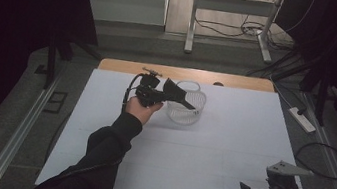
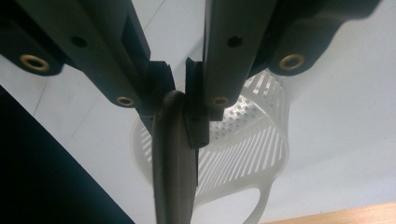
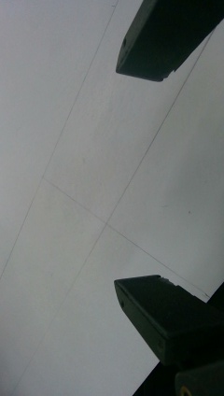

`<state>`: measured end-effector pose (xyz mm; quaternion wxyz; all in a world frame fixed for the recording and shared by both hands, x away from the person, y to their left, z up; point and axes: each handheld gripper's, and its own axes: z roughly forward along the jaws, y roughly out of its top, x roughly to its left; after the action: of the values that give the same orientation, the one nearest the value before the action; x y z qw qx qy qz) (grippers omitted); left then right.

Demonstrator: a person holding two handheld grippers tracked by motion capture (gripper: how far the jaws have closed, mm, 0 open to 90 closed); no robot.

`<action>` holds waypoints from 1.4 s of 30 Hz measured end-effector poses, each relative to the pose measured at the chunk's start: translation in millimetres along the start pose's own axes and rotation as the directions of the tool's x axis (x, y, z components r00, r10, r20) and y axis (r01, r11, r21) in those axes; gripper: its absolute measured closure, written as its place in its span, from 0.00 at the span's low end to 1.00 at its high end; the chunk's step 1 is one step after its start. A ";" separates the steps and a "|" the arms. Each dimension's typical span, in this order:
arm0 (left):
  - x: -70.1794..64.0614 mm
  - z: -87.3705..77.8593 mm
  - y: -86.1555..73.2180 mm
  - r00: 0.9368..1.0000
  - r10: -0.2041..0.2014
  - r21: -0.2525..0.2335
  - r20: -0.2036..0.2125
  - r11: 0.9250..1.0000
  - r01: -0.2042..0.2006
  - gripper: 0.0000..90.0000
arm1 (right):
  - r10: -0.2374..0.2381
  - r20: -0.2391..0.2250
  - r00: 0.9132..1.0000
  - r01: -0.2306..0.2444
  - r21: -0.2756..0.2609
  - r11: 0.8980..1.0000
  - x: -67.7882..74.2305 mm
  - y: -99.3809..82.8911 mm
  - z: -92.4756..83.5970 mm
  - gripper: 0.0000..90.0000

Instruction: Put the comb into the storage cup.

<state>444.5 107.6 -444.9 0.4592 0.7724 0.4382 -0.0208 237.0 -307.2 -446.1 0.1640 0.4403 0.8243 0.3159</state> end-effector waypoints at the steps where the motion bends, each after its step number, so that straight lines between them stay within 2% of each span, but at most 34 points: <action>1: 0.8 0.4 -0.6 1.000 -0.001 0.001 -0.002 1.000 0.001 0.91 | 0.000 0.000 1.000 0.000 0.000 1.000 0.1 0.0 0.1 0.01; 7: 3.1 2.9 -3.5 0.999 0.016 0.020 -0.034 1.000 -0.015 0.91 | 0.001 -0.001 1.000 -0.001 0.003 1.000 0.1 0.1 0.2 0.01; 14: 4.7 3.9 -6.2 0.996 0.034 0.014 -0.083 0.999 -0.033 0.86 | 0.000 -0.001 1.000 0.000 0.006 1.000 0.2 0.1 0.6 0.01; 26: 6.6 2.8 -7.5 0.993 0.040 -0.005 -0.114 0.999 -0.041 0.81 | -0.001 -0.001 1.000 0.001 0.007 1.000 0.4 0.2 0.6 0.01; 42: 10.0 3.4 -10.4 0.982 0.059 -0.010 -0.178 0.998 -0.062 0.59 | -0.002 0.000 1.000 0.002 0.007 1.000 0.5 0.2 0.7 0.01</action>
<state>444.7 113.7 -458.4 0.4245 0.7806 0.4541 0.0656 237.2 -306.4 -446.5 0.1625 0.4401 0.8259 0.3127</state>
